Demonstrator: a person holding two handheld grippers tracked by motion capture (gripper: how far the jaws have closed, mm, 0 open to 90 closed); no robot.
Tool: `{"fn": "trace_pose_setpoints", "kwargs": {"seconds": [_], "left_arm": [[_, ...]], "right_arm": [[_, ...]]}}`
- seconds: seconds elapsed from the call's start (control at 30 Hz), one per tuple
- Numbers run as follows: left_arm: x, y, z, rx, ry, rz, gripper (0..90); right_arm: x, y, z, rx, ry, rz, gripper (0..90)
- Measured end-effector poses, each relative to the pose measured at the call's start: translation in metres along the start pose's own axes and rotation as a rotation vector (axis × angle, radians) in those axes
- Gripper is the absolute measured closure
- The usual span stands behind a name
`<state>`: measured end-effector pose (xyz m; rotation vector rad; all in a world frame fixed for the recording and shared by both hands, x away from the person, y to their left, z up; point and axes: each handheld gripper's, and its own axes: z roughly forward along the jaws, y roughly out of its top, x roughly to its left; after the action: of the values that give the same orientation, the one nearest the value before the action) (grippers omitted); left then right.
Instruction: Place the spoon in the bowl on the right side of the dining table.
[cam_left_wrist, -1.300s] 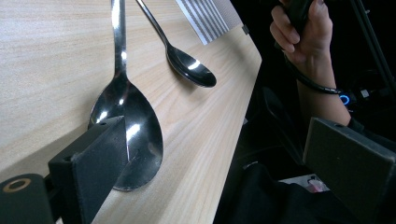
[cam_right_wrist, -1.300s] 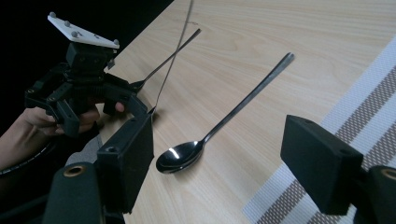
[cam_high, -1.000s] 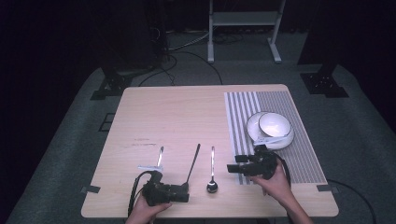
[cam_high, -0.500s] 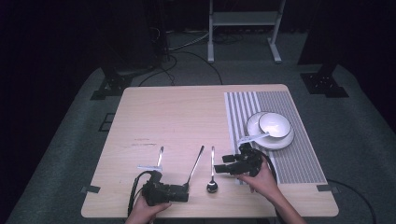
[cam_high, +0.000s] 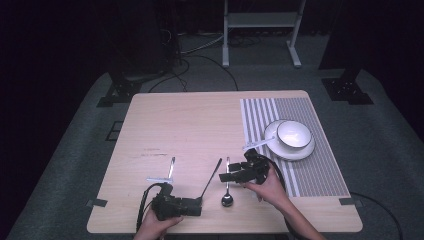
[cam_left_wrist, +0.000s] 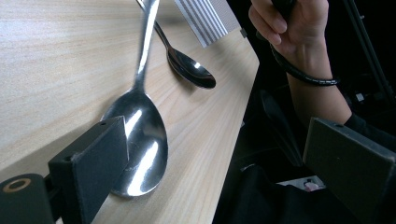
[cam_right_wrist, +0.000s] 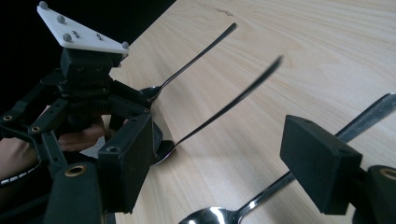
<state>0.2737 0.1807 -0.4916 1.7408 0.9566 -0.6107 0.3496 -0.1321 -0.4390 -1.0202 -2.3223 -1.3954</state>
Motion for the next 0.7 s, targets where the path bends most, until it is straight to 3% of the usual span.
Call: {"fn": "trace_pose_setpoints", "kwargs": {"seconds": [0.13, 0.33, 0.37, 0.43, 0.53, 0.57, 0.7], "left_arm": [[0.000, 0.000, 0.000, -0.003, -0.001, 0.000, 5.3], [0.001, 0.000, -0.001, -0.005, -0.004, -0.001, 5.4], [0.001, 0.000, -0.001, -0.005, -0.003, -0.002, 5.4], [0.001, 0.000, -0.001, -0.007, -0.003, -0.002, 5.4], [0.001, 0.000, -0.001, -0.007, -0.003, 0.001, 5.3], [0.001, 0.000, -0.001, -0.007, -0.003, -0.002, 5.4], [0.001, 0.000, -0.002, -0.007, -0.003, -0.002, 5.3]], "right_arm": [[-0.002, 0.002, 0.005, 0.011, -0.002, 0.004, 25.2], [-0.004, 0.006, 0.011, 0.022, -0.004, 0.020, 32.7], [-0.004, 0.006, 0.012, 0.025, -0.008, 0.024, 34.5], [-0.005, 0.007, 0.014, 0.031, -0.015, 0.031, 46.5], [-0.005, 0.007, 0.015, 0.036, -0.022, 0.032, 52.7], [-0.005, 0.007, 0.015, 0.039, -0.024, 0.037, 59.7], [-0.006, 0.006, 0.016, 0.051, -0.018, 0.049, 63.2]]}}
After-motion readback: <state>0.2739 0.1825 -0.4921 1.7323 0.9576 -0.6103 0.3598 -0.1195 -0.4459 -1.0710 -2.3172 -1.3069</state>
